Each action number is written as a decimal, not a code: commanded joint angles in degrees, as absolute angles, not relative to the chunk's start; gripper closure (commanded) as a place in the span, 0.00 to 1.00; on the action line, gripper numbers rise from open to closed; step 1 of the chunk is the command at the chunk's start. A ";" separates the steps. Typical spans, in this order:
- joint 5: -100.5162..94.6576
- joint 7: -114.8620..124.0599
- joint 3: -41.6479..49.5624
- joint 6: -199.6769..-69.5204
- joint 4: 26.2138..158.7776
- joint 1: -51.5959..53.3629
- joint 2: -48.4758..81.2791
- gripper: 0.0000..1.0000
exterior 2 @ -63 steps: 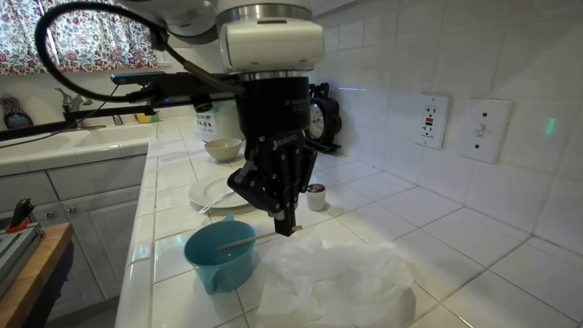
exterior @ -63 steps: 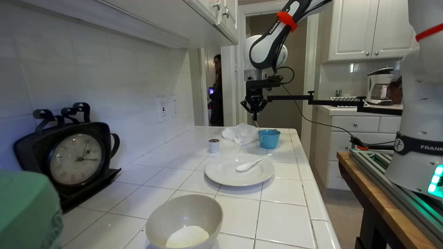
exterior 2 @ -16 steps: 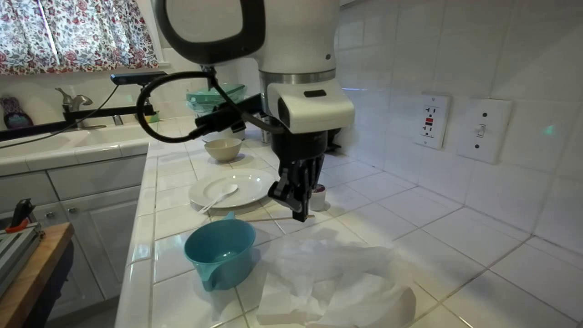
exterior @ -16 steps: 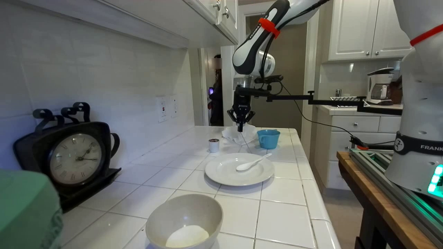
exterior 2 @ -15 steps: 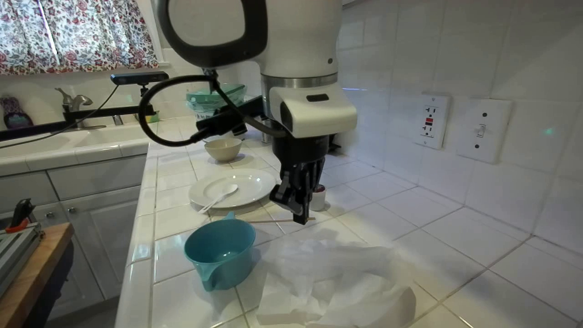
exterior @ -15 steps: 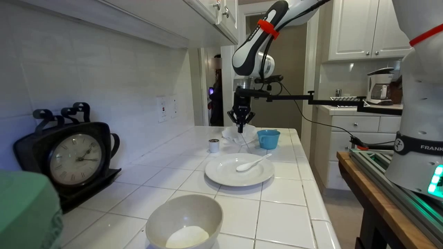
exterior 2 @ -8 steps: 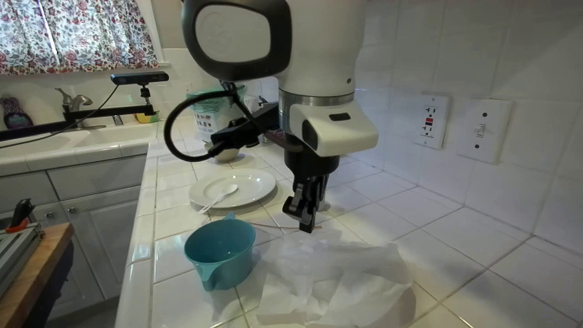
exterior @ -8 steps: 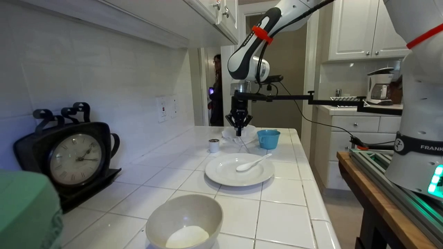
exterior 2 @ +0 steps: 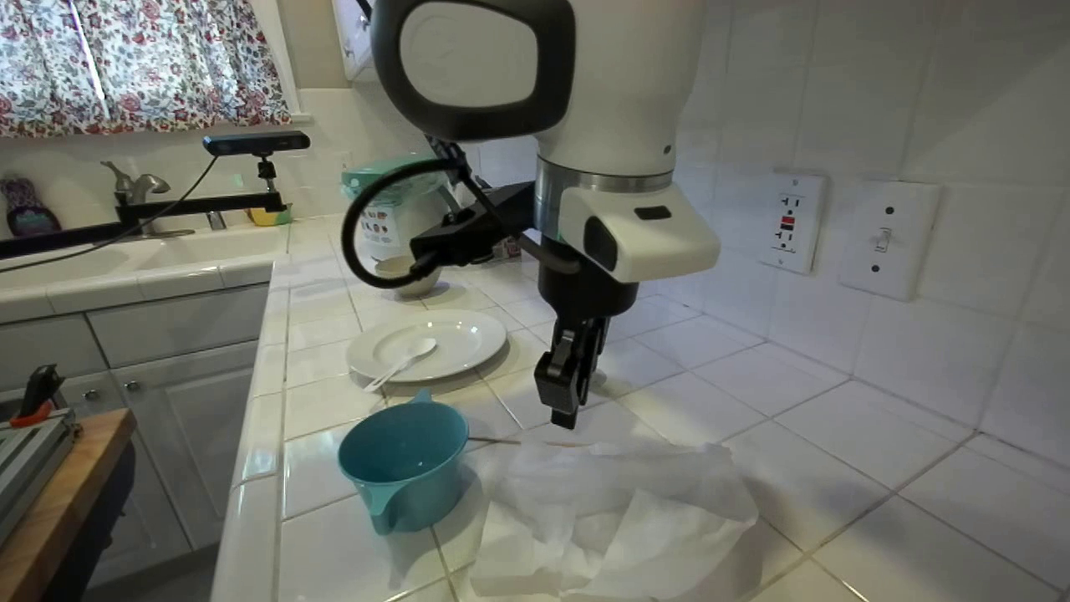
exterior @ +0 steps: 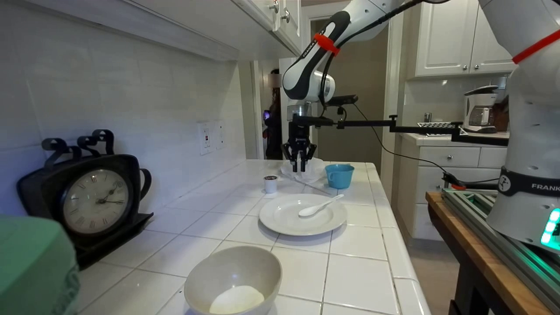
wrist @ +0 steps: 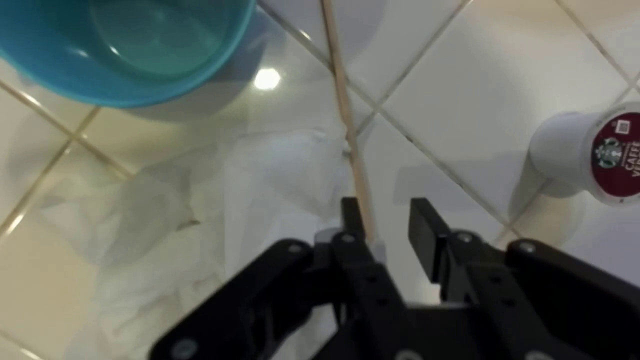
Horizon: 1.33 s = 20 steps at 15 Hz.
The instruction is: Pick up the stick from the cup and put it on the counter
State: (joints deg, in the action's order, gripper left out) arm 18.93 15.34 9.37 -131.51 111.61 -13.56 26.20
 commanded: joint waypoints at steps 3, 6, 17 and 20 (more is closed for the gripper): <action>17.31 13.31 9.68 -126.73 112.32 -13.49 22.74 0.22; 16.21 14.53 10.34 -125.69 116.08 -12.71 18.44 0.01; 3.53 13.12 7.99 -125.38 142.60 -9.08 -14.72 0.00; -0.68 11.94 5.26 -125.40 147.22 -8.54 -24.29 0.00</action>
State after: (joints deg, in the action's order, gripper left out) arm 2.74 14.62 6.80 -123.58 141.59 -8.69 -15.72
